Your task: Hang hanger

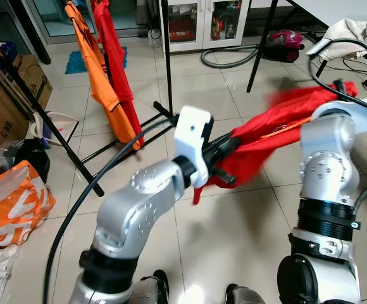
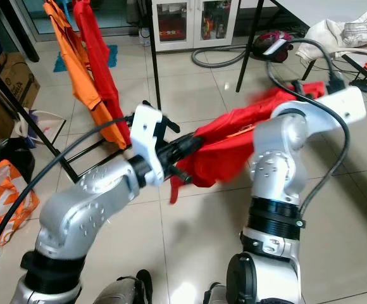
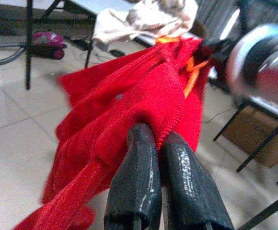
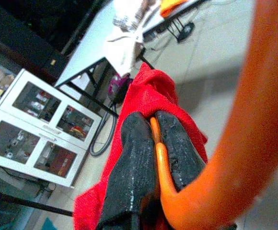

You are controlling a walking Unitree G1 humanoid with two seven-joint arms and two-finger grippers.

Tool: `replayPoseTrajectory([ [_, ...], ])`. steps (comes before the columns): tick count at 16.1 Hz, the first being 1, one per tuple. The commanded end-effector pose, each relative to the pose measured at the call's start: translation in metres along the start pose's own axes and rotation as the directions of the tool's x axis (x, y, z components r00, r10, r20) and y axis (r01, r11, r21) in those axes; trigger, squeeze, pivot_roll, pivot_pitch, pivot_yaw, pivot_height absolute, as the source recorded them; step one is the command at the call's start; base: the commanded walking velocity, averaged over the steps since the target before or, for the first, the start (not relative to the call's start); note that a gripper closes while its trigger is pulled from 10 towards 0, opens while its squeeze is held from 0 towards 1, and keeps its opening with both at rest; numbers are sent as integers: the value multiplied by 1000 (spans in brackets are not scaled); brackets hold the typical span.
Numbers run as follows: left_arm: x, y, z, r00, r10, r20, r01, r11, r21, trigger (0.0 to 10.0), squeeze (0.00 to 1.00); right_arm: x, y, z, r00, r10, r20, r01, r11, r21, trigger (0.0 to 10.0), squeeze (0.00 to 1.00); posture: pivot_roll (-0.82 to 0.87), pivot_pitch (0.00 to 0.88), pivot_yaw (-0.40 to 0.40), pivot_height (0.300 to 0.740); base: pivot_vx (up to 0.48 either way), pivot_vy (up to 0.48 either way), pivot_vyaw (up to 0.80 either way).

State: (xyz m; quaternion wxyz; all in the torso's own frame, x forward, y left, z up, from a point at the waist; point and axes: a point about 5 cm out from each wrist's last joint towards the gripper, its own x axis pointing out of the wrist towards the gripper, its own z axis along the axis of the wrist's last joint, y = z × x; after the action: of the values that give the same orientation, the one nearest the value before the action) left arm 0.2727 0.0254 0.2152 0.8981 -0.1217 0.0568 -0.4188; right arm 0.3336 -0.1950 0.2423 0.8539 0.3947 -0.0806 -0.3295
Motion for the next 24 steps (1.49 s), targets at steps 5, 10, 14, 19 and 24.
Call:
replayPoseTrajectory([
  [5, 8, 33, 37, 979, 198, 47, -198, 980, -11, 10000, 0, -26, 4, -29, 985, 120, -127, -145, 968, -204, 10000, 0, -93, 133, 57, 740, 0, 0, 0],
  [10, -6, 90, 49, 916, 399, 38, -400, 916, 14, 10000, 0, -39, -11, -36, 962, 126, -244, -191, 945, -265, 10000, 0, -109, 134, 45, 740, 0, 0, 0],
  [14, -21, 112, 23, 876, 481, -36, -476, 874, 98, 10000, 0, -47, -14, -32, 921, 206, -330, -324, 877, -356, 10000, 0, -119, 126, 34, 740, 0, 0, 0],
  [19, -12, 79, -2, 956, 264, -130, -263, 965, 27, 10000, 1000, -52, -13, -32, 885, 244, -395, -397, 839, -372, 10000, 0, -119, 116, 30, 740, 0, 0, 0],
  [24, -22, 82, 0, 950, 256, -177, -256, 966, 22, 10000, 1000, -52, -8, -32, 870, 272, -411, -442, 799, -407, 10000, 0, -120, 121, 30, 740, 0, 0, 0],
])
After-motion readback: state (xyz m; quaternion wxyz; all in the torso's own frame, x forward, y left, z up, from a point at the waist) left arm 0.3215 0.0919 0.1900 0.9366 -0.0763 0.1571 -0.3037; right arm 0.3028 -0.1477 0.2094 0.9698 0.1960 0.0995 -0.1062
